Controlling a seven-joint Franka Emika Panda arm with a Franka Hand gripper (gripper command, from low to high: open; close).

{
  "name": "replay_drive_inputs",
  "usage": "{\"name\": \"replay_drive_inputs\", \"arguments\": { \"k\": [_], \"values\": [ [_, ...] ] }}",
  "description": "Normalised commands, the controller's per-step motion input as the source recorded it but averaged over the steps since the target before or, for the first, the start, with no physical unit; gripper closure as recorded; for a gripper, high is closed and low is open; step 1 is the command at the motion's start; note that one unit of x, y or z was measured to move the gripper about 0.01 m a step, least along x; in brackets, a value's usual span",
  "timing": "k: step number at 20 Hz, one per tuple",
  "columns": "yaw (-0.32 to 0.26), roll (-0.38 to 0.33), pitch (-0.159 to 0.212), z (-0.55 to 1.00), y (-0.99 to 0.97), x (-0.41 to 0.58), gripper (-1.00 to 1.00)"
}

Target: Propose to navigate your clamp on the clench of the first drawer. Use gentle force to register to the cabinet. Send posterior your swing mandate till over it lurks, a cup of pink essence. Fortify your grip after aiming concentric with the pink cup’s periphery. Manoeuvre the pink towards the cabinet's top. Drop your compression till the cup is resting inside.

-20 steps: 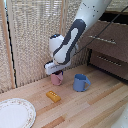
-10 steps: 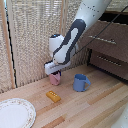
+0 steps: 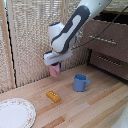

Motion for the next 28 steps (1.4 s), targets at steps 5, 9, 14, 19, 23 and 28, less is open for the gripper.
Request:
{"name": "replay_drive_inputs", "arguments": {
  "k": [5,9,14,19,23,28],
  "values": [
    [-0.272,0.11,-0.021,0.71,0.02,-0.112,1.0],
    [-0.274,0.059,-0.005,0.82,0.01,-0.02,1.0],
    [-0.284,-0.007,-0.004,0.96,0.04,0.0,1.0],
    [-0.31,-0.017,-0.005,0.94,0.0,0.0,1.0],
    [-0.323,-0.013,-0.009,0.91,0.0,0.0,1.0],
    [-0.316,-0.017,0.022,0.9,-0.03,0.064,1.0]
  ]
}}
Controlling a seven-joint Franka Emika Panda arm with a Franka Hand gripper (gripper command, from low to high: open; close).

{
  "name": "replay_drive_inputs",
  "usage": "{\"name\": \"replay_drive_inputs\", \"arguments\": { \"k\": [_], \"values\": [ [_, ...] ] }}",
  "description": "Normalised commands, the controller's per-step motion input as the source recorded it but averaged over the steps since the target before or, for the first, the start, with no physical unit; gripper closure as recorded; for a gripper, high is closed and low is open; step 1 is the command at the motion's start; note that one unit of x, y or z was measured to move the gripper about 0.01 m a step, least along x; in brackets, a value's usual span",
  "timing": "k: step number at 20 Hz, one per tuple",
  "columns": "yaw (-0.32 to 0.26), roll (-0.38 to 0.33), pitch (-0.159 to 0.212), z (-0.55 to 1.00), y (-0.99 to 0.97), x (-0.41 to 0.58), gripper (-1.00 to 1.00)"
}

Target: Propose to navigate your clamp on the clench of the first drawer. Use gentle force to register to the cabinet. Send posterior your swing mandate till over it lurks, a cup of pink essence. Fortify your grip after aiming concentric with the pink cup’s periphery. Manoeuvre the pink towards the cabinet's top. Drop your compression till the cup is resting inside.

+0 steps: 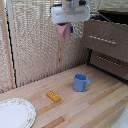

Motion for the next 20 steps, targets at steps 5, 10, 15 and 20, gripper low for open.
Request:
{"name": "replay_drive_inputs", "arguments": {
  "k": [5,10,15,20],
  "values": [
    [-0.289,-0.008,0.076,0.93,-0.17,0.192,1.0],
    [-0.254,-0.001,0.085,0.98,-0.3,0.221,1.0],
    [-0.155,0.005,0.034,0.98,-0.63,0.264,1.0],
    [-0.012,0.072,-0.05,0.89,-0.99,0.172,1.0]
  ]
}}
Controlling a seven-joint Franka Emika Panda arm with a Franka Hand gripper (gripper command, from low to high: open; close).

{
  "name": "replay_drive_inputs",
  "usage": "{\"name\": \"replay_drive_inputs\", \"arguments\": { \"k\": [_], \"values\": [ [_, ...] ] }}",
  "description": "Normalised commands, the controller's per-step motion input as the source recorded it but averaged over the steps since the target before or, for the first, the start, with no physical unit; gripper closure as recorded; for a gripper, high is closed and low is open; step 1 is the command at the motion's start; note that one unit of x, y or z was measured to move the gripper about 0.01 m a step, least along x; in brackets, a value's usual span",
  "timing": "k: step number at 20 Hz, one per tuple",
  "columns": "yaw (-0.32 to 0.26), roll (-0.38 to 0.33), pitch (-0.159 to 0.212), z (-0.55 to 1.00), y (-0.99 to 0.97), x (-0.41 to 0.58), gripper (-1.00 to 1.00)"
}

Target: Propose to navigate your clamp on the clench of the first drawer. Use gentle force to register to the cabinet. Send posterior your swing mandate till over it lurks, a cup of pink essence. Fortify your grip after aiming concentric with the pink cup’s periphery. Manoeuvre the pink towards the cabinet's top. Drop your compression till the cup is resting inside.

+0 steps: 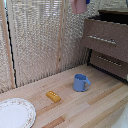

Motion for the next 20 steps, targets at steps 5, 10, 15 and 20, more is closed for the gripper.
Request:
{"name": "replay_drive_inputs", "arguments": {
  "k": [5,10,15,20],
  "values": [
    [0.0,0.092,-0.066,0.85,-1.0,0.11,1.0],
    [0.0,0.131,-0.054,0.58,-0.95,0.005,1.0],
    [-0.073,0.142,-0.002,0.11,-0.73,-0.127,1.0],
    [-0.148,0.103,0.021,-0.09,-0.51,-0.12,1.0]
  ]
}}
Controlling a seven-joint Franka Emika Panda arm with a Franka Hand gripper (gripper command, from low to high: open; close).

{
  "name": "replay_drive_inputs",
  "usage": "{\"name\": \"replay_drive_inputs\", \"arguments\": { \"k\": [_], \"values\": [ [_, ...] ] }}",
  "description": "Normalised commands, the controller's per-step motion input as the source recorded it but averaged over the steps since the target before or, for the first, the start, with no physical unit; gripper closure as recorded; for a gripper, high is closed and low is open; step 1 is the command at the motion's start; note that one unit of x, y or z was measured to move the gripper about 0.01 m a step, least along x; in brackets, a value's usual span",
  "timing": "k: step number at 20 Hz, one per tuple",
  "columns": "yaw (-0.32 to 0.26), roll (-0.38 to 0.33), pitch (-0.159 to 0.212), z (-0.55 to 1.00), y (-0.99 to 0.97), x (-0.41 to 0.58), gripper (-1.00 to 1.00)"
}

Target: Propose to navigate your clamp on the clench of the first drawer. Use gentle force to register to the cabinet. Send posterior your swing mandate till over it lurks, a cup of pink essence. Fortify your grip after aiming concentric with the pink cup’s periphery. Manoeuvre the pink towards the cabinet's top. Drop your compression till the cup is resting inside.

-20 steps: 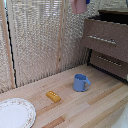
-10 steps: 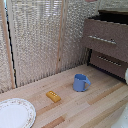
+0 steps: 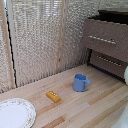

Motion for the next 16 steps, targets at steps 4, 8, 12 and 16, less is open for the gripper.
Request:
{"name": "replay_drive_inputs", "arguments": {
  "k": [4,8,12,16],
  "values": [
    [-0.101,0.047,0.051,-0.19,-0.44,-0.059,1.0],
    [-0.043,0.03,0.061,-0.3,-0.3,-0.056,1.0],
    [-0.037,0.057,0.04,-0.42,-0.16,-0.065,1.0],
    [-0.029,0.02,0.025,-0.4,-0.41,0.021,1.0]
  ]
}}
